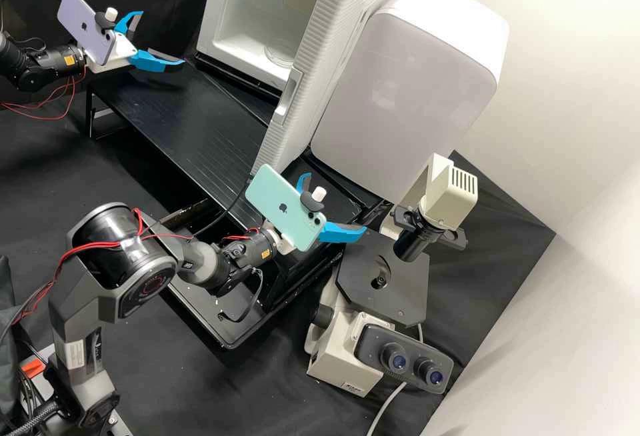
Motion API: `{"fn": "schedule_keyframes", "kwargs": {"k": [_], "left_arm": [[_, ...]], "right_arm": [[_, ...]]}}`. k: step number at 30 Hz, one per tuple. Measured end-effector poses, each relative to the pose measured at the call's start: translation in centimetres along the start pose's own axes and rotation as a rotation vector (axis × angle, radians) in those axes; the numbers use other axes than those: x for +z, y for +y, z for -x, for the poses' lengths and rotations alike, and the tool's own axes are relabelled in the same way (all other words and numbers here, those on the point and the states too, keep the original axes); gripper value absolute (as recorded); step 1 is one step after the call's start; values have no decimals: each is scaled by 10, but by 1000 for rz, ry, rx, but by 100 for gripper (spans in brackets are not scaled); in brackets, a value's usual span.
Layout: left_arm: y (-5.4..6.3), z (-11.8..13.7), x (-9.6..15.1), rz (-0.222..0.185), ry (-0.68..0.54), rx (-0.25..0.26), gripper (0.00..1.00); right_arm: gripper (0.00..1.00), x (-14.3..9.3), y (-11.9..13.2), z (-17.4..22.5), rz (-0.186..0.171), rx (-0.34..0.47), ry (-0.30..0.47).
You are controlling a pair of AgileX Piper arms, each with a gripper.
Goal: Close the incubator door
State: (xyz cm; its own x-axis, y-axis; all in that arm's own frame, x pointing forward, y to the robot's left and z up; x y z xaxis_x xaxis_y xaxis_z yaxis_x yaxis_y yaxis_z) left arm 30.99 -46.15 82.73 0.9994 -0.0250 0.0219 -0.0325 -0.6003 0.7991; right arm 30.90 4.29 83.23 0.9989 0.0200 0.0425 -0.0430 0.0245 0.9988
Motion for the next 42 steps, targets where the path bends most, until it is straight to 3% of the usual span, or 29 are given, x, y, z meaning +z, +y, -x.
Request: {"fn": "schedule_keyframes", "kwargs": {"k": [14,15,28,36,42], "left_arm": [[0,0,0,0,0,0,100],[0,0,0,0,0,0,100],[0,0,0,0,0,0,100],[0,0,0,0,0,0,100],[0,0,0,0,0,0,100]], "right_arm": [[100,0,0,0,-9,7,-5],[0,-2,1,-1,-9,9,1],[0,-22,5,-12,-12,34,73],[0,-44,13,-37,50,84,150],[0,-59,14,-57,76,104,204]]}}
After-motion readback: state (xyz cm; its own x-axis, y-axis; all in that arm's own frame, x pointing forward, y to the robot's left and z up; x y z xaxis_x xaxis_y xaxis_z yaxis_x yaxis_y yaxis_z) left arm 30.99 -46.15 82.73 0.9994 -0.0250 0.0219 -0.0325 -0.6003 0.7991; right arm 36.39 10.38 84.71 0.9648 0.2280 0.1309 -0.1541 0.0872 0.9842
